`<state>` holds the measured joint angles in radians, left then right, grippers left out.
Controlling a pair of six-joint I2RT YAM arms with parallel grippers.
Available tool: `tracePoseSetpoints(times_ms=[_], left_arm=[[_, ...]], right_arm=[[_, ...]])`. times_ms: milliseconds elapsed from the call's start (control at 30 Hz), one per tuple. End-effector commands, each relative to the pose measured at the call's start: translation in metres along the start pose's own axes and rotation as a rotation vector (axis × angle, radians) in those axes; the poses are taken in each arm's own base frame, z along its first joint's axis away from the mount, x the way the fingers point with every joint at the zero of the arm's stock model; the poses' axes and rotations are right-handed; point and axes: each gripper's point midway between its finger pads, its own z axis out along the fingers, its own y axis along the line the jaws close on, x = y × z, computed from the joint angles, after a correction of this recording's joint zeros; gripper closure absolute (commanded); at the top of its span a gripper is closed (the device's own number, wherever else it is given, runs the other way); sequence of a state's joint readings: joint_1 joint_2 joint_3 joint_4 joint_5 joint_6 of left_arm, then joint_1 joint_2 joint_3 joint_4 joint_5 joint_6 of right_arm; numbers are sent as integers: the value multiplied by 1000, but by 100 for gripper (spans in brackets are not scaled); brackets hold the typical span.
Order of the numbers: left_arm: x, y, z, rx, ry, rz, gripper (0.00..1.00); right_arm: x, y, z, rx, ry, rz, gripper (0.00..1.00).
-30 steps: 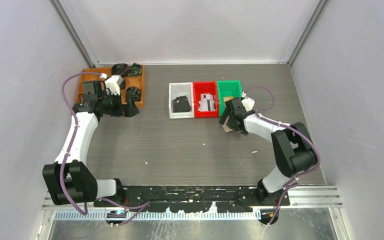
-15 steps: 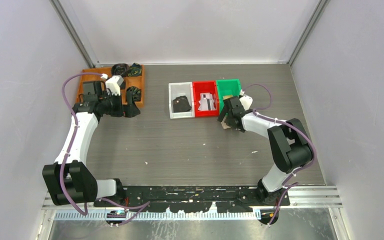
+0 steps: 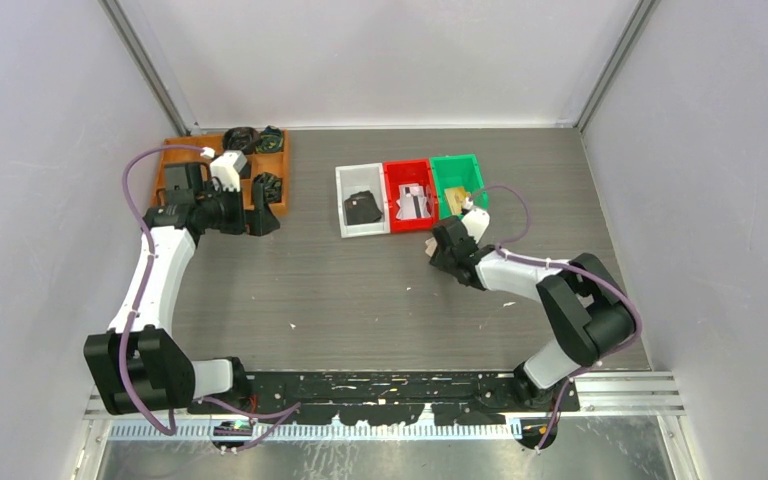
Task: Take the credit cards out of the card holder
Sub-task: Move the card holder to the center of the board, then pick up the card holder from the center of the board.
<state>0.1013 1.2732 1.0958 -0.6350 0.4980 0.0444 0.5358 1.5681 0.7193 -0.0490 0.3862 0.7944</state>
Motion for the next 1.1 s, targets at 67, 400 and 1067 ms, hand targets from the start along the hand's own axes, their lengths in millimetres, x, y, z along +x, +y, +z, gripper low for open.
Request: tracePoseSetpoints(times_ms=[67,400,1067], left_arm=[[-21,-7,-18,3,-64,55,0],[-10,-20,-29,42,-43,60,0],[-4,-32,-37,90,-22,65,0]], right_arm=[[77,7,-42,-72,175,-125,69],[102,45,-117,-265,244,-214,33],[56,75,-92,-221,310,-200,1]])
